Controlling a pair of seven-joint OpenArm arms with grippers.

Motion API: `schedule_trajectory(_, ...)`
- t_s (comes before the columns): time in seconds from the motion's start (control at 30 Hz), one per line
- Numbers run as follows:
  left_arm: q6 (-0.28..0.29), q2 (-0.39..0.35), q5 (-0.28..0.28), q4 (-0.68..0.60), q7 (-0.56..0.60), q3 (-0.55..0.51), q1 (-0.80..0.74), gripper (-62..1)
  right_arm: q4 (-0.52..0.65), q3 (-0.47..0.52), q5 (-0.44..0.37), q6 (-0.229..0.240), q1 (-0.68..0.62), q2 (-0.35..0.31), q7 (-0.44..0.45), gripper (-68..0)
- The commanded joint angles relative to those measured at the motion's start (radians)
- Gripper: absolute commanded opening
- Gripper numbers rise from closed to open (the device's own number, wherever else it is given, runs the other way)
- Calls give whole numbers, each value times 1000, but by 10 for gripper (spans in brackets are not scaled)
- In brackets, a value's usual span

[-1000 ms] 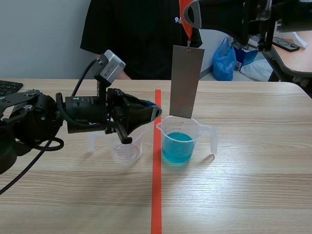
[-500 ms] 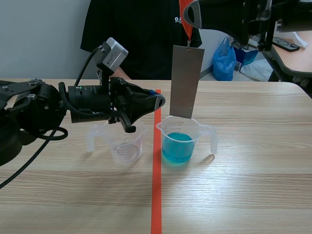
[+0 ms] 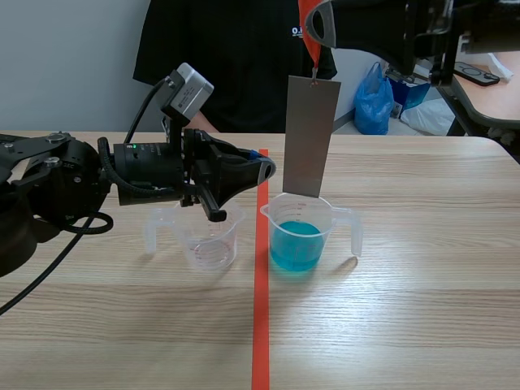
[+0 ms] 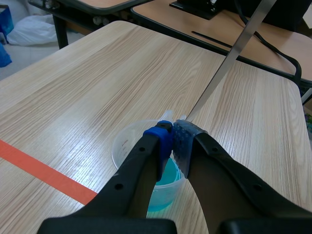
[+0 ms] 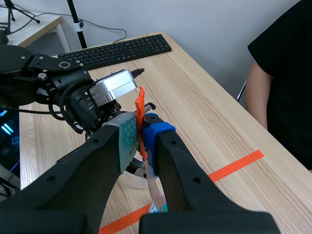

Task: Do the redox reaction experiment.
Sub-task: 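Raise the plate and point at it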

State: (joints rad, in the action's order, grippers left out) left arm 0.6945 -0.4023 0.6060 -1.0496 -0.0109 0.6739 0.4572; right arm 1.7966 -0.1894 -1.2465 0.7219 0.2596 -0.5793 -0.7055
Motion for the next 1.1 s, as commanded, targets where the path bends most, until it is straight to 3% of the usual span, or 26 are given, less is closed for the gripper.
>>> schedule_trajectory(0.0,2,0,7,-24,13,-10,8,-569,13,14,-22,1,17,-13,16,-658)
schedule_trajectory(0.87,2,-1,-4,-24,13,-10,9,-569,13,14,-22,1,17,-13,16,-658)
schedule_trajectory(1.07,-11,-55,-26,-24,22,-10,9,-569,13,14,-22,1,17,-13,16,-658)
